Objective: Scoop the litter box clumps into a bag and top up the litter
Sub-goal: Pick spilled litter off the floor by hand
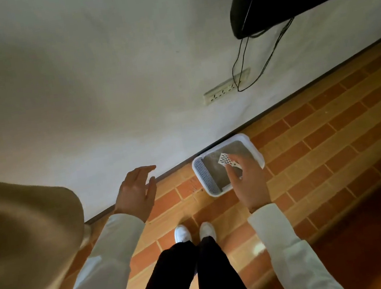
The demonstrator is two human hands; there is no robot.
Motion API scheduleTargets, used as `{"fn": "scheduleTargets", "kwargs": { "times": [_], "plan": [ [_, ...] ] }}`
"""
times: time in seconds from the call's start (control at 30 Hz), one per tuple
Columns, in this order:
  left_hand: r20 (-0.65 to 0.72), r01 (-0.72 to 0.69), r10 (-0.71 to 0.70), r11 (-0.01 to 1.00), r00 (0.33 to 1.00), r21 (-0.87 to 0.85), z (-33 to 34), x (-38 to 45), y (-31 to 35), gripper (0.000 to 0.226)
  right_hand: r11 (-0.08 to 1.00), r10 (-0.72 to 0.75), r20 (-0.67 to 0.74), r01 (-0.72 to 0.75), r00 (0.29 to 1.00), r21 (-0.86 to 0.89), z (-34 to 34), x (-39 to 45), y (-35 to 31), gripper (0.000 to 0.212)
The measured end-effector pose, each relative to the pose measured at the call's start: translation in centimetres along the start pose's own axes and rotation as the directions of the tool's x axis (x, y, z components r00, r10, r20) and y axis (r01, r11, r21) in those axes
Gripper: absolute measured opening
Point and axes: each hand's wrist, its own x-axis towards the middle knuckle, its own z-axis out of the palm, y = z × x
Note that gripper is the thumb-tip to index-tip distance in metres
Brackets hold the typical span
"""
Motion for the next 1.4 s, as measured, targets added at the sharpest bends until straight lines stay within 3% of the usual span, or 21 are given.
{"fn": "scheduleTargets", "kwargs": {
  "times": [0.23, 0.47, 0.67, 0.87, 1.1, 1.27, 1.4],
  "plan": [
    [0.026, -0.042, 0.040, 0.996, 0.999, 0.075, 13.7, 5.4, -7.9, 0.032, 0.994, -0.070, 0.004, 0.070, 0.998, -0.082, 10.2, 8.4, 10.0, 0.032],
    [0.044, -0.053, 0.048, 0.991, 0.998, 0.121, 29.7, 8.1, -18.1, 0.028, 0.983, -0.104, 0.089, 0.116, 0.991, -0.142, 25.9, 14.4, 23.2, 0.034],
    [0.036, -0.109, 0.105, 0.985, 0.994, 0.136, 42.1, 10.0, -26.2, 0.038, 0.968, -0.187, 0.053, 0.194, 0.981, -0.160, 37.4, 18.9, 32.5, 0.033],
    [-0.035, -0.200, 0.205, 0.973, 0.978, 0.119, 50.2, 11.8, -30.9, 0.031, 0.966, -0.233, -0.005, 0.231, 0.973, -0.115, 44.4, 20.8, 37.5, 0.029],
    [-0.074, -0.317, 0.325, 0.943, 0.943, 0.100, 55.4, 11.3, -34.5, 0.031, 0.935, -0.308, -0.050, 0.292, 0.950, -0.199, 50.4, 18.7, 39.1, 0.024],
    [-0.086, -0.302, 0.308, 0.950, 0.947, 0.083, 57.4, 9.9, -36.5, 0.031, 0.878, -0.339, 0.096, 0.351, 0.936, -0.325, 55.2, 15.8, 39.8, 0.028],
    [-0.083, -0.234, 0.236, 0.972, 0.968, 0.038, 59.0, 8.5, -37.8, 0.032, 0.757, -0.268, 0.194, 0.331, 0.944, -0.563, 59.5, 14.5, 42.1, 0.048]
  ]
}}
